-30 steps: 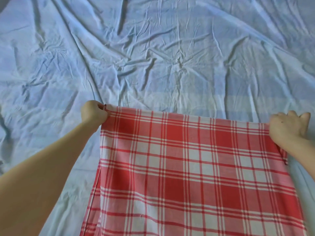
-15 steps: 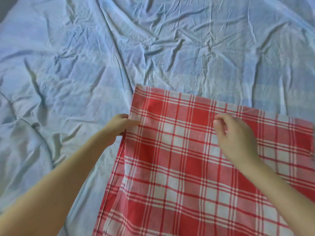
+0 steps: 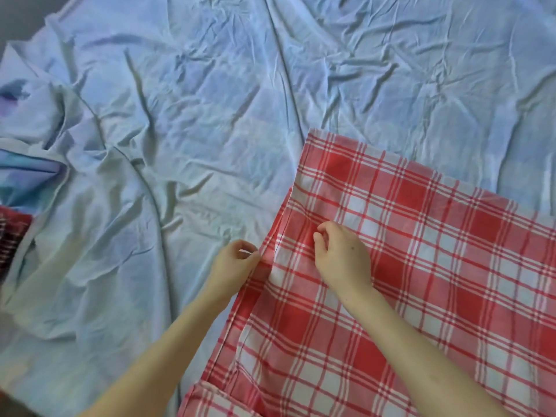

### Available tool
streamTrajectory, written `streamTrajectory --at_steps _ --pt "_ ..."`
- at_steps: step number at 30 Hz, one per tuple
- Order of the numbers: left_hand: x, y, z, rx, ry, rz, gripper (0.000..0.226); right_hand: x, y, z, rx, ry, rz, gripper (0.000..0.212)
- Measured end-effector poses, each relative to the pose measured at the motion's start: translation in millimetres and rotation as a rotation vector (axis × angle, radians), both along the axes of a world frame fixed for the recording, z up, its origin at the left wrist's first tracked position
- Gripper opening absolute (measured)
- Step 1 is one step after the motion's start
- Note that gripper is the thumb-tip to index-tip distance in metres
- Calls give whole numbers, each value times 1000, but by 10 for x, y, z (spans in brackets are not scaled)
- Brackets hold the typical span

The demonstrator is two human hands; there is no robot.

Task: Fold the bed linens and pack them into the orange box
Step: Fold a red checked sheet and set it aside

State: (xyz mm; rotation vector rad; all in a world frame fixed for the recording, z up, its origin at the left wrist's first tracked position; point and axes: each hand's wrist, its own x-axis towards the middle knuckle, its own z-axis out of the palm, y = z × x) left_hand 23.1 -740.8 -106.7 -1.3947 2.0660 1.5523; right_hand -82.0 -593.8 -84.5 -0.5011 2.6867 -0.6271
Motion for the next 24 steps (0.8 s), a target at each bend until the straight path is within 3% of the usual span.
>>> streamTrajectory --at_steps 3,6,9,13,17,20,24 --pt "45 100 -4 -356 56 -82 10 183 -223 133 80 25 -12 38" --pt "-21 247 64 -213 55 -140 5 241 -541 80 271 -75 -31 61" --pt "-50 373 99 -93 66 -227 12 161 -676 -8 299 -99 -103 44" --pt "-3 475 207 -224 40 -345 31 -37 -314 6 115 -109 -238 18" --pt "-17 509 143 -316 41 -303 19 -185 172 -1 -274 -527 -492 21" --pt "-114 510 37 -257 -27 -273 16 -221 283 21 -399 -751 -519 13" --pt "-271 526 37 22 80 -200 26 -238 303 15 -484 -863 -492 16"
